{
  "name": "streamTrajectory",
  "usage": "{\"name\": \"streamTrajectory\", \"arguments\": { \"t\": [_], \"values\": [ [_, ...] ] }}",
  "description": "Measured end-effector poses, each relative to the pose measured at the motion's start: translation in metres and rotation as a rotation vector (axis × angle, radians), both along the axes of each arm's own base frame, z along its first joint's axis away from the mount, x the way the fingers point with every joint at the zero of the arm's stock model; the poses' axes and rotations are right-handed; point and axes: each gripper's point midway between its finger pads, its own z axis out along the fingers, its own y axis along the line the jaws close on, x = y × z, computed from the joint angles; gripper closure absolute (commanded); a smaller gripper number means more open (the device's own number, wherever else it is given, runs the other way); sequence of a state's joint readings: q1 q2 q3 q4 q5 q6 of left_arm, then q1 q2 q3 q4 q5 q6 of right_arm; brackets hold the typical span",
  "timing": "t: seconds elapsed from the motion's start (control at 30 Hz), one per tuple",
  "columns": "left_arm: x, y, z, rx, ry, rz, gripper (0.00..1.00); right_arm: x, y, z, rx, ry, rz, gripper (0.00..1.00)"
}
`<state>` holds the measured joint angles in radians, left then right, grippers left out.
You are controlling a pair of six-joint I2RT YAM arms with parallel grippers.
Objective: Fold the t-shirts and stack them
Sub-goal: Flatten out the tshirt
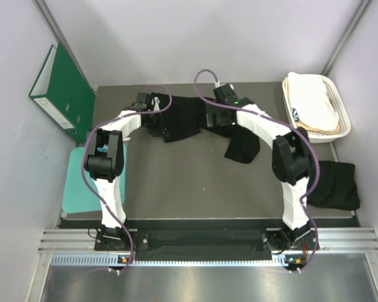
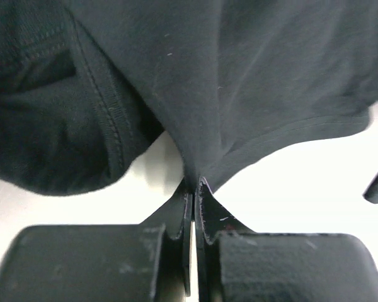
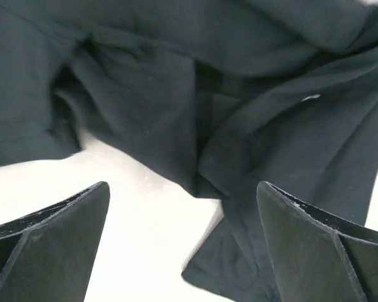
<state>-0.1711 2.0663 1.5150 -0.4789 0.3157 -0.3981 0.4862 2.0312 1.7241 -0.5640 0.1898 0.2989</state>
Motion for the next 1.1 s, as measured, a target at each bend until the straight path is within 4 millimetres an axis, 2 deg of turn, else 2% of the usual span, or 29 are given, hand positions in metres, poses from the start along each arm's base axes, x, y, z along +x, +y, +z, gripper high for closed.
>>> {"name": "streamTrajectory", "arguments": {
  "t": [0.13,0.23,0.33,0.4,0.7,0.83,0.97,1.1],
  "values": [
    [0.006,0.0,0.014,-0.002,-0.033,-0.001,1.0,-0.01,-0.003,-0.039,-0.169,0.055,-0.023,0.05],
    [0.007,0.001,0.018,-0.001,-0.044,-0.001,1.0,-0.014,-0.023,-0.06,-0.288,0.101,-0.067,0.05],
    [0.006,0.002,0.017,0.005,-0.037,0.001,1.0,-0.018,-0.043,-0.07,-0.387,0.121,-0.113,0.05],
    [0.006,0.003,0.016,0.008,-0.036,0.003,1.0,-0.019,-0.054,-0.069,-0.429,0.119,-0.137,0.04],
    [0.006,0.006,0.017,0.02,-0.039,0.004,1.0,-0.027,-0.076,-0.053,-0.467,0.083,-0.206,0.02],
    [0.003,0.007,0.016,0.029,-0.037,-0.001,1.0,-0.031,-0.095,-0.046,-0.469,0.084,-0.243,0.02],
    [0.002,0.01,0.016,0.042,-0.04,-0.002,1.0,-0.024,-0.114,-0.041,-0.459,0.079,-0.287,0.02],
    [0.001,0.012,0.019,0.051,-0.046,0.002,1.0,-0.019,-0.124,-0.041,-0.443,0.079,-0.311,0.02]
  ]
}}
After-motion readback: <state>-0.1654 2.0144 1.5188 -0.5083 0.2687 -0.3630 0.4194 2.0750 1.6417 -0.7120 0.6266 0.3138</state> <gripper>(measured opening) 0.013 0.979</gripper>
